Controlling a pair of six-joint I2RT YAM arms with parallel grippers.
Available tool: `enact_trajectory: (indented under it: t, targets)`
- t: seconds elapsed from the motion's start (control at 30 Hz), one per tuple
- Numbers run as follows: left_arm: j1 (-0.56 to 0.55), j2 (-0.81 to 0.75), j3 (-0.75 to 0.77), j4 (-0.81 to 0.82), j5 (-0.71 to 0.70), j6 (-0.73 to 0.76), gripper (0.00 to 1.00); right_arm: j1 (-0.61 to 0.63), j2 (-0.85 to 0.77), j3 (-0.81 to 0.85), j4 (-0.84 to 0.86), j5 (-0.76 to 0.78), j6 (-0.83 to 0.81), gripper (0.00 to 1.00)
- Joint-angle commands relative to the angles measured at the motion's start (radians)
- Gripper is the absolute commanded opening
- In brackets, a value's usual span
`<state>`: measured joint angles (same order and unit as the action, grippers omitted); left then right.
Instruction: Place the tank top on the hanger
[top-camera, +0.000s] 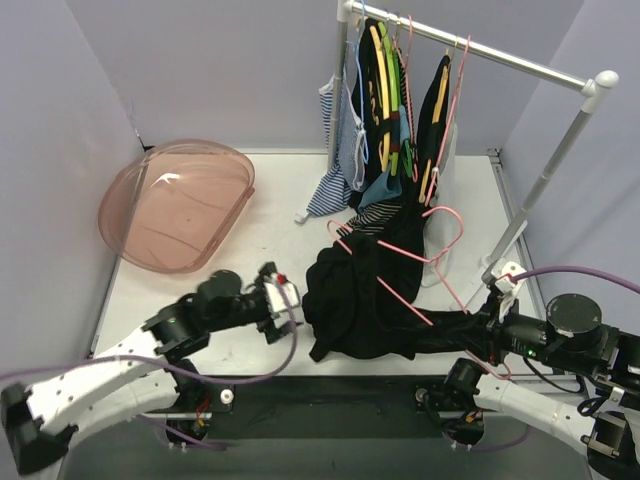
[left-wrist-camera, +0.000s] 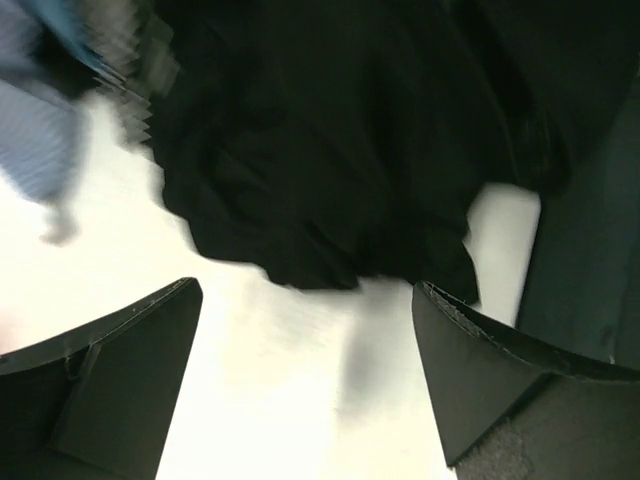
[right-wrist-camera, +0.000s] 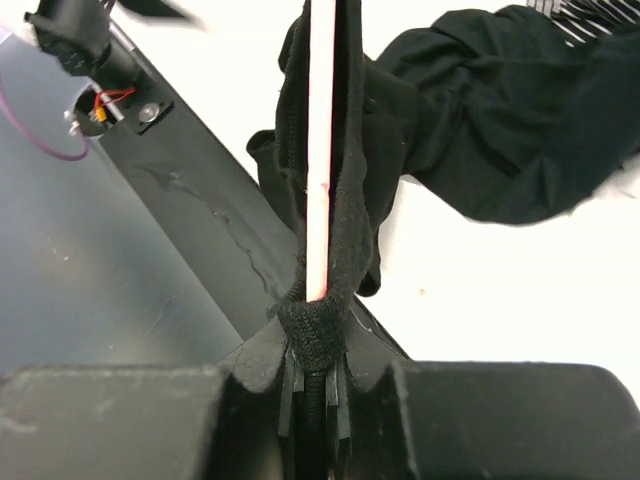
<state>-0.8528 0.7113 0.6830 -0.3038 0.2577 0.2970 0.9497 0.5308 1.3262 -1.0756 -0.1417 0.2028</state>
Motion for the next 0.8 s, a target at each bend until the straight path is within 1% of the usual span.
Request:
enact_trajectory:
  t: [0.0,0.03,0.07,0.13,0.17,0.23,0.27,0.3,0.37,0.4,0.43,0.47,0.5,0.53,0.6,0.63,0.67,0.7,0.77]
  targets:
    - [-0.270,0.118,-0.140,0.289,-0.250,-0.013,0.97,-0.006,-0.014,0.039,-0.021,0.080,0.047,0.00]
    - [-0.299,0.155,-0.145,0.342,-0.300,-0.006,0.97,-0.006,-0.011,0.041,-0.023,0.083,0.050,0.00]
    - [-0.325,0.234,-0.146,0.370,-0.313,-0.007,0.97,-0.008,-0.008,0.042,-0.021,0.082,0.050,0.00]
    - [-0.374,0.316,-0.145,0.457,-0.354,-0.004,0.97,-0.008,0.001,0.039,-0.021,0.085,0.047,0.00]
    - [-0.391,0.392,-0.143,0.486,-0.382,-0.004,0.97,-0.009,0.005,0.038,-0.018,0.083,0.050,0.00]
    - [-0.414,0.463,-0.131,0.570,-0.426,-0.010,0.97,-0.009,0.003,0.030,-0.007,0.085,0.056,0.00]
    - [-0.417,0.532,-0.128,0.601,-0.443,-0.019,0.97,-0.009,0.000,0.027,-0.001,0.086,0.061,0.00]
    - [-0.425,0.563,-0.123,0.653,-0.460,-0.027,0.97,-0.009,-0.003,0.025,0.009,0.088,0.066,0.00]
    - [-0.439,0.650,-0.093,0.678,-0.523,-0.047,0.90,-0.009,-0.015,0.024,0.016,0.097,0.078,0.00]
    - [-0.440,0.672,-0.080,0.696,-0.552,-0.061,0.75,-0.011,-0.015,0.025,0.017,0.100,0.083,0.00]
    - [-0.445,0.692,-0.068,0.695,-0.605,-0.091,0.62,-0.011,-0.020,0.025,0.016,0.105,0.087,0.00]
    - [-0.446,0.711,-0.048,0.687,-0.629,-0.105,0.37,-0.011,-0.022,0.024,0.013,0.106,0.095,0.00]
    - [-0.446,0.709,-0.045,0.680,-0.650,-0.117,0.00,-0.011,-0.023,0.022,0.006,0.111,0.098,0.00]
    - [-0.453,0.700,-0.045,0.681,-0.669,-0.124,0.00,-0.011,-0.026,0.021,0.002,0.116,0.098,0.00]
    - [-0.473,0.631,-0.059,0.683,-0.654,-0.121,0.00,-0.009,-0.029,0.013,-0.016,0.139,0.104,0.00]
    - [-0.477,0.601,-0.062,0.672,-0.622,-0.125,0.00,-0.011,-0.035,0.011,-0.023,0.139,0.109,0.00]
    - [-0.483,0.537,-0.059,0.652,-0.602,-0.128,0.00,-0.011,-0.038,0.011,-0.027,0.189,0.112,0.00]
    - [-0.486,0.504,-0.045,0.603,-0.579,-0.131,0.00,-0.011,-0.040,0.016,-0.043,0.204,0.118,0.00]
    - [-0.503,0.414,-0.028,0.557,-0.494,-0.137,0.00,-0.011,-0.049,0.025,-0.069,0.240,0.132,0.00]
